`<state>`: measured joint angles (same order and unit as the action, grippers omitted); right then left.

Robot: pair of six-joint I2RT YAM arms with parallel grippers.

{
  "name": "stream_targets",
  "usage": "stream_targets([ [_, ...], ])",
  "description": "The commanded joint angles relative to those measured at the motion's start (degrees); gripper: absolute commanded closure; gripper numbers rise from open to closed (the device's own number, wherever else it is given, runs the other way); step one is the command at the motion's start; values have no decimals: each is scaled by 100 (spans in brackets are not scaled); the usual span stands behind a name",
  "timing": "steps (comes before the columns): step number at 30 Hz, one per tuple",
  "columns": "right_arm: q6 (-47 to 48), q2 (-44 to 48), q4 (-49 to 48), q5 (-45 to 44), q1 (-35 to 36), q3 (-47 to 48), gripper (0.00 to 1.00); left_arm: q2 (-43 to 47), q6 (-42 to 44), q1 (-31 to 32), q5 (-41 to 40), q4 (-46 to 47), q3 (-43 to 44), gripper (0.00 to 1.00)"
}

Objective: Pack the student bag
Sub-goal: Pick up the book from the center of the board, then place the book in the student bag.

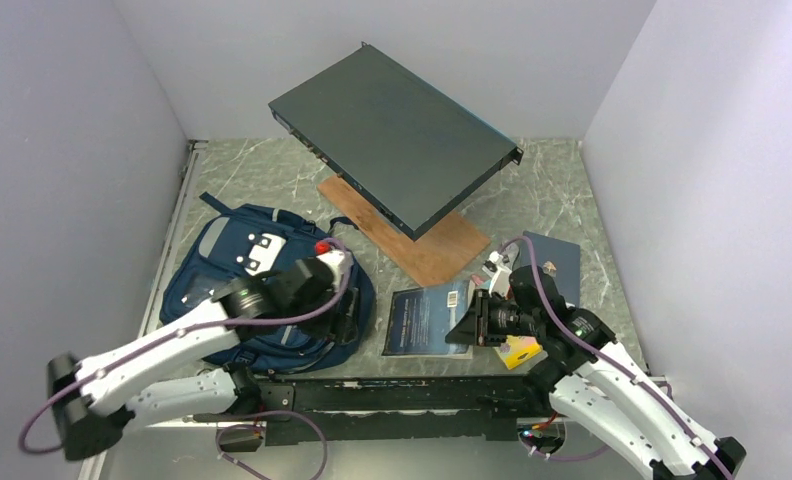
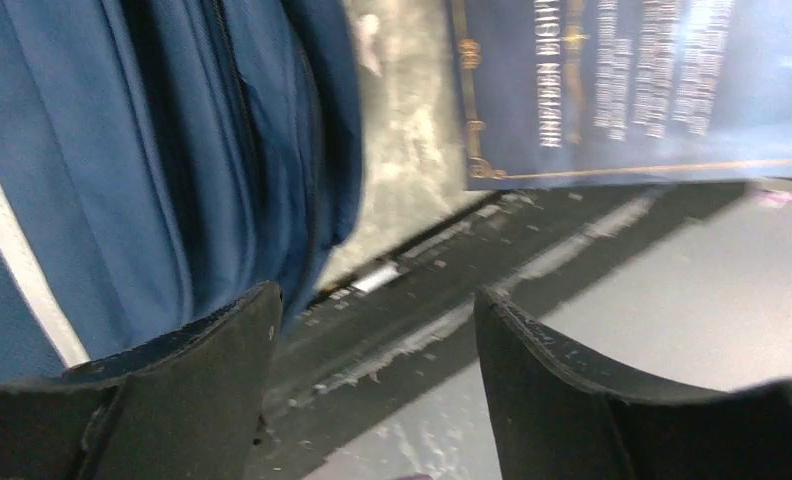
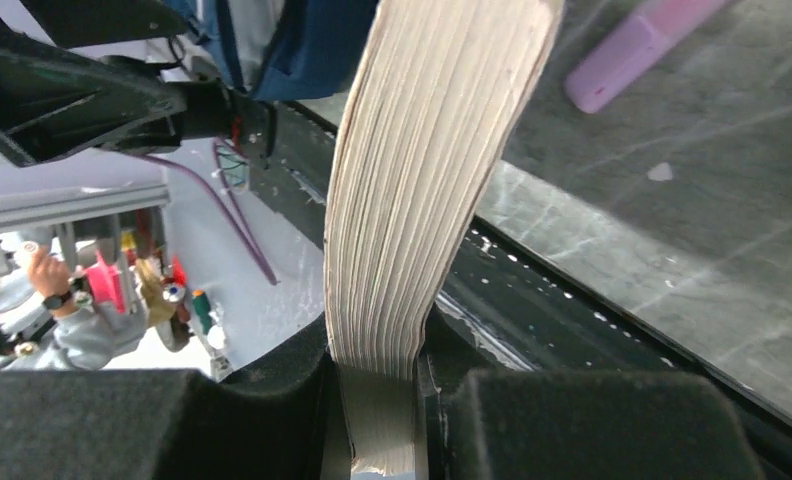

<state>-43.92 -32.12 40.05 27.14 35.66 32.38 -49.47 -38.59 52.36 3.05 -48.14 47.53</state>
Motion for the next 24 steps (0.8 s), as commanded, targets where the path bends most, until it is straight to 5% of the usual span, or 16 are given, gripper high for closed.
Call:
stream_targets([
  [1,270,-1,-113,-256,9,520,100,-1244,2,534,-1846,-314,599,30],
  [5,155,-64,-373,-10,13,430,100,-2036,-58,816,-2662,-390,861,52],
  [10,-240,31,-864,279,20,142,100,-2710,-153,871,-3330,-688,1027,56],
  [13,-478,100,-1295,593,20,-115,100,-2815,-275,951,-3785,-1040,1195,74],
  [16,-952,167,-2075,1131,20,-478,100,-2497,-534,1074,-4269,-1600,1484,99],
  [20,-2091,264,-3843,1736,18,-944,100,-1555,-674,1110,-4722,-1972,1761,100],
  [24,-3044,72,-5427,2034,36,-1265,100,-293,-211,1110,-4633,-1365,1530,100],
])
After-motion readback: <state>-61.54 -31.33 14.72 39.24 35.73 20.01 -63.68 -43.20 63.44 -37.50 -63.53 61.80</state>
